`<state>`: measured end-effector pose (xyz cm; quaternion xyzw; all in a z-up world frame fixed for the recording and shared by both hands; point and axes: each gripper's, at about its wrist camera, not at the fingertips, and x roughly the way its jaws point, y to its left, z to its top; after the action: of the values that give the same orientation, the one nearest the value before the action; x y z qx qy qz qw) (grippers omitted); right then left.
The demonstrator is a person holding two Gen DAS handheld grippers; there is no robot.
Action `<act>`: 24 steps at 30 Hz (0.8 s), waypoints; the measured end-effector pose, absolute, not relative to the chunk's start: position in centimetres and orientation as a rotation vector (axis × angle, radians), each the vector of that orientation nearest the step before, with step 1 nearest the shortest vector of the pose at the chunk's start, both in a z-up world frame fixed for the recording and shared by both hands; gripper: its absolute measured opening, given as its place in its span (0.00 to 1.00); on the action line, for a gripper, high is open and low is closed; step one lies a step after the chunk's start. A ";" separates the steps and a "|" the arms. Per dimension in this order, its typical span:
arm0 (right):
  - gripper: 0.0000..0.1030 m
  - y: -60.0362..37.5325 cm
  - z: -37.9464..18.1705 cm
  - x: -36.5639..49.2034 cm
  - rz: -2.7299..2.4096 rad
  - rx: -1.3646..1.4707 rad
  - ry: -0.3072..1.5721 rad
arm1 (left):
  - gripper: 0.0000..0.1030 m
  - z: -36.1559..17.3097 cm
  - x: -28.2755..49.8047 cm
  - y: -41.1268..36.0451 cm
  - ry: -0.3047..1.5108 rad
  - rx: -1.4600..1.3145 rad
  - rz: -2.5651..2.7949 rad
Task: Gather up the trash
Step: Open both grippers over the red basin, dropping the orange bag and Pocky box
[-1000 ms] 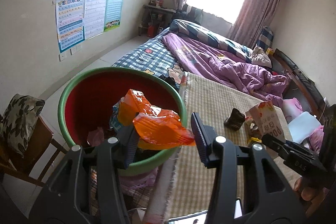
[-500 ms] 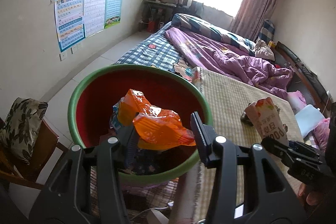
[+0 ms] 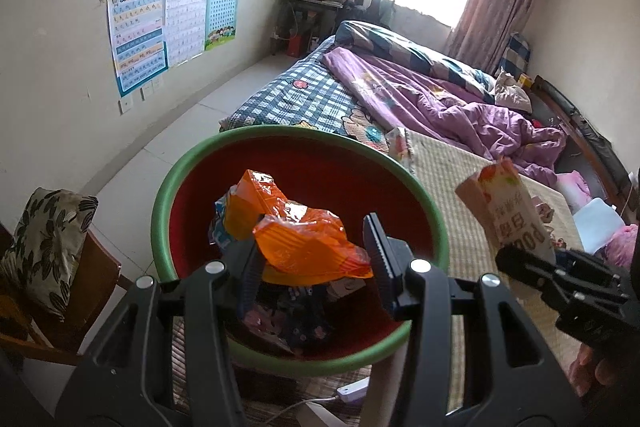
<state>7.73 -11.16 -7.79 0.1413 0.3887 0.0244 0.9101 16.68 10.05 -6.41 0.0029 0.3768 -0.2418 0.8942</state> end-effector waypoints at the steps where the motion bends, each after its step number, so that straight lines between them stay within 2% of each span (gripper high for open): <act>1: 0.35 -10.9 -7.7 8.1 0.055 0.284 0.802 | 0.44 -6.6 16.9 10.1 0.786 0.009 -0.503; 15: 0.35 -8.0 -8.4 12.6 0.124 0.254 0.834 | 0.44 -8.7 18.8 10.7 0.838 0.031 -0.491; 24: 0.40 -6.5 -9.6 14.2 0.155 0.231 0.885 | 0.47 -9.4 19.5 10.8 0.864 0.022 -0.473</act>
<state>14.22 -6.47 -9.63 0.1114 0.4270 0.0747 0.8943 19.45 10.82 -9.41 0.0103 0.4149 -0.2269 0.8811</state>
